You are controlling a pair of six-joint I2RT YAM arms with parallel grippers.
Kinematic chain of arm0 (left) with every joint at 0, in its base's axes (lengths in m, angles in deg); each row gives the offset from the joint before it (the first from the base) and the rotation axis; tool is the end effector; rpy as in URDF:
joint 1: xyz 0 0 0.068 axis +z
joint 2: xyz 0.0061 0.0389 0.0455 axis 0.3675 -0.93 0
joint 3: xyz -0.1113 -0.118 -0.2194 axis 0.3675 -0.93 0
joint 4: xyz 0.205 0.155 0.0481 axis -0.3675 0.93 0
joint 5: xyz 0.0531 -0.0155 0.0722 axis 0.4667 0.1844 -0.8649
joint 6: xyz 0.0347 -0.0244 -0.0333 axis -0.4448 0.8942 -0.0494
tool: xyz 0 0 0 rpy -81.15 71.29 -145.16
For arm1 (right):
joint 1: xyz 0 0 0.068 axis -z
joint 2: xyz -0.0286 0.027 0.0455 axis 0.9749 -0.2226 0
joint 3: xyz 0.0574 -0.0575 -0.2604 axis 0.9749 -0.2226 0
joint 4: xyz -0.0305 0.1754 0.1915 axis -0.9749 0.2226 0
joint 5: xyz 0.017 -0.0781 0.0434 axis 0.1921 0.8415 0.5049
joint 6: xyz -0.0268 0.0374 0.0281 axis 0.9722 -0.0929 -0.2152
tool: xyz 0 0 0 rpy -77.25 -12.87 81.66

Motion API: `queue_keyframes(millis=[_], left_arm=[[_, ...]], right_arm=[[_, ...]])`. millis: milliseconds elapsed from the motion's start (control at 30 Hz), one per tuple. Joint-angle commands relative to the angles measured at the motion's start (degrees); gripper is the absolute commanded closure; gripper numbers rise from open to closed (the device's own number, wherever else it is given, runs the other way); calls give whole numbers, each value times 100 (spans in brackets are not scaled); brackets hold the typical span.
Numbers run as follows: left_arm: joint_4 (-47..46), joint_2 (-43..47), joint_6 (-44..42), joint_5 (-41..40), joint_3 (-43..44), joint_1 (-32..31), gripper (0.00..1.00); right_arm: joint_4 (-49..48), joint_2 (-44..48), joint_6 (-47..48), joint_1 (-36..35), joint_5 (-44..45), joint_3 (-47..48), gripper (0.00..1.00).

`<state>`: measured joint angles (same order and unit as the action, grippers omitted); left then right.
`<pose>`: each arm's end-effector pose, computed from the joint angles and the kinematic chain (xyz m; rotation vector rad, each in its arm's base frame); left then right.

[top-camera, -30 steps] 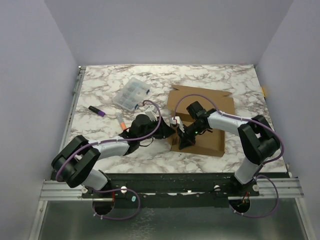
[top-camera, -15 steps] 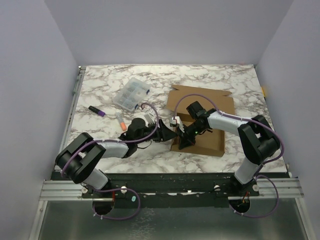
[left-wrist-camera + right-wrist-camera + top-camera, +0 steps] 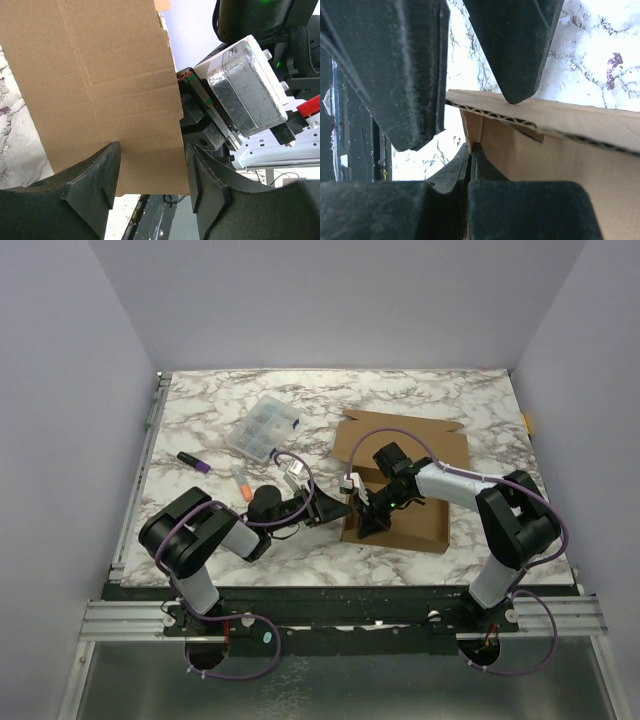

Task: Fold the paper box
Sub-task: Fold the paper box at the center of the board.

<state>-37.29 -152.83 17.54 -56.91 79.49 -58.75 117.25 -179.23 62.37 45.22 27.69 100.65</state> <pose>0.2072 -0.1779 0.1414 -0.0701 1.9941 -1.6725 0.2445 0.1833 0.1567 -1.7173 1.9478 1.1083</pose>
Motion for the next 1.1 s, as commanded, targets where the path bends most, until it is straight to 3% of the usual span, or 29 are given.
queue_keyframes(millis=[0, 333, 533, 633, 733, 1067], left_arm=[[-173, -289, 36, -112, -54, 93, 42], [-1049, -298, 375, 235, -120, 171, 32], [-2466, -942, 1149, 202, -371, 314, 23], [-2749, -1182, 1257, 70, -470, 326, 21], [-2595, -1177, 1145, -75, -519, 343, 25], [-429, -519, 108, -34, 33, 351, 39]], right_arm=[[-249, -91, 145, -7, 565, -174, 100], [-259, -101, 163, 2, 578, -184, 100], [-259, -100, 161, 22, 578, -181, 100], [-245, -102, 163, 30, 563, -181, 100], [-241, -92, 163, 29, 553, -182, 100], [-241, -92, 159, 37, 525, -167, 100]])
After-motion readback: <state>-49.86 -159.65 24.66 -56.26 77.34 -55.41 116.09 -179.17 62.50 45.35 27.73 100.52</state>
